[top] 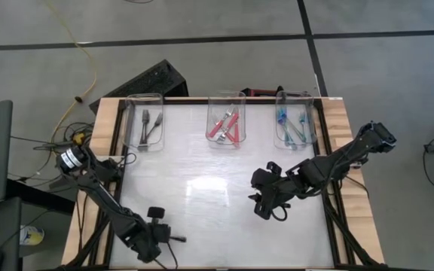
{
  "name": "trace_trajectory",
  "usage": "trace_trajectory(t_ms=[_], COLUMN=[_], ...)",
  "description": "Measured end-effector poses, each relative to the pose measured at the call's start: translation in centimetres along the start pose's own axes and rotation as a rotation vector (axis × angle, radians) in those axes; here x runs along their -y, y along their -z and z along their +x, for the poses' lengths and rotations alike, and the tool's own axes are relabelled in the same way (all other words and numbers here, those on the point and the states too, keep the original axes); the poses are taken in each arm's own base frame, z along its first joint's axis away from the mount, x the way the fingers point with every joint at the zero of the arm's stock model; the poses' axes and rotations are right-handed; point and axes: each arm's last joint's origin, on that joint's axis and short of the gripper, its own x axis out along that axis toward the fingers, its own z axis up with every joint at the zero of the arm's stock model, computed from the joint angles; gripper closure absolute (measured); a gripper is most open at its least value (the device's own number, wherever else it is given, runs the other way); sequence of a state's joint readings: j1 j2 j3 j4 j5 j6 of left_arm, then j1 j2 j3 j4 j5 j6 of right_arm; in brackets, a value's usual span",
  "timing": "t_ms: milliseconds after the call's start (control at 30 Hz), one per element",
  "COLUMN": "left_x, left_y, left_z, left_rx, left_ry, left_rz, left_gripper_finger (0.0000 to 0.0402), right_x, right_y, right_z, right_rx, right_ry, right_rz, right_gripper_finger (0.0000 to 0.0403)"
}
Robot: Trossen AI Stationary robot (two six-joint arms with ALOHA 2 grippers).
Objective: Sort silverware by color (type)
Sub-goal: Put the black fork into the left transparent bin
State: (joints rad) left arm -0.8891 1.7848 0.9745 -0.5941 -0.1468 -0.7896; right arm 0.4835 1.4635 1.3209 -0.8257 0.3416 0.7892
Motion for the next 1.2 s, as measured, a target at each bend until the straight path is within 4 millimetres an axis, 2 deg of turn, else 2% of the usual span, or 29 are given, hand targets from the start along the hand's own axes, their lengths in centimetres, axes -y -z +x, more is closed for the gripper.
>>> trace_trajectory(t_ms=[100, 167, 333, 500, 633, 800, 933, 1067, 1200], left_x=[-1.3, -3.0, -8.9, -16.0, -21.3, -27.3, -31.1, -34.5, -36.5], left_y=[-0.8, -1.3, -2.5, -2.3, -1.9, -0.3, 1.0, 2.9, 4.4], left_z=[-0.7, -1.7, -6.6, -12.2, -15.5, -17.5, -18.7, -19.0, -18.7], left_rx=[-0.022, -0.034, -0.004, 0.001, 0.003, -0.243, -0.38, -0.502, -0.637], left_ry=[0.014, -0.013, -0.148, -0.323, -0.466, -0.645, -0.682, -0.66, -0.598], left_rz=[0.053, 0.1, 0.194, 0.301, 0.442, 0.636, 0.586, 0.529, 0.492], left_gripper_finger=[0.0397, 0.0399, 0.04, 0.0401, 0.0401, 0.0401, 0.0401, 0.0401, 0.0401], right_x=[0.0, 0.0, -0.4, -1.0, -1.3, -1.7, -2.2, -2.4, -2.4], right_y=[0.0, 0.0, 0.4, 1.0, 1.3, 1.7, 2.2, 2.5, 2.6], right_z=[0.0, 0.0, -0.2, -0.5, -0.7, -0.9, -1.2, -1.4, -1.4], right_rx=[0.0, -0.001, -0.004, 0.021, 0.033, 0.031, 0.031, 0.039, 0.053], right_ry=[0.0, 0.0, -0.011, -0.003, -0.002, -0.016, -0.026, -0.027, -0.019], right_rz=[0.013, 0.03, 0.078, 0.129, 0.183, 0.265, 0.298, 0.296, 0.292], right_gripper_finger=[0.0195, 0.0195, 0.0195, 0.0195, 0.0195, 0.0195, 0.0195, 0.0195, 0.0195])
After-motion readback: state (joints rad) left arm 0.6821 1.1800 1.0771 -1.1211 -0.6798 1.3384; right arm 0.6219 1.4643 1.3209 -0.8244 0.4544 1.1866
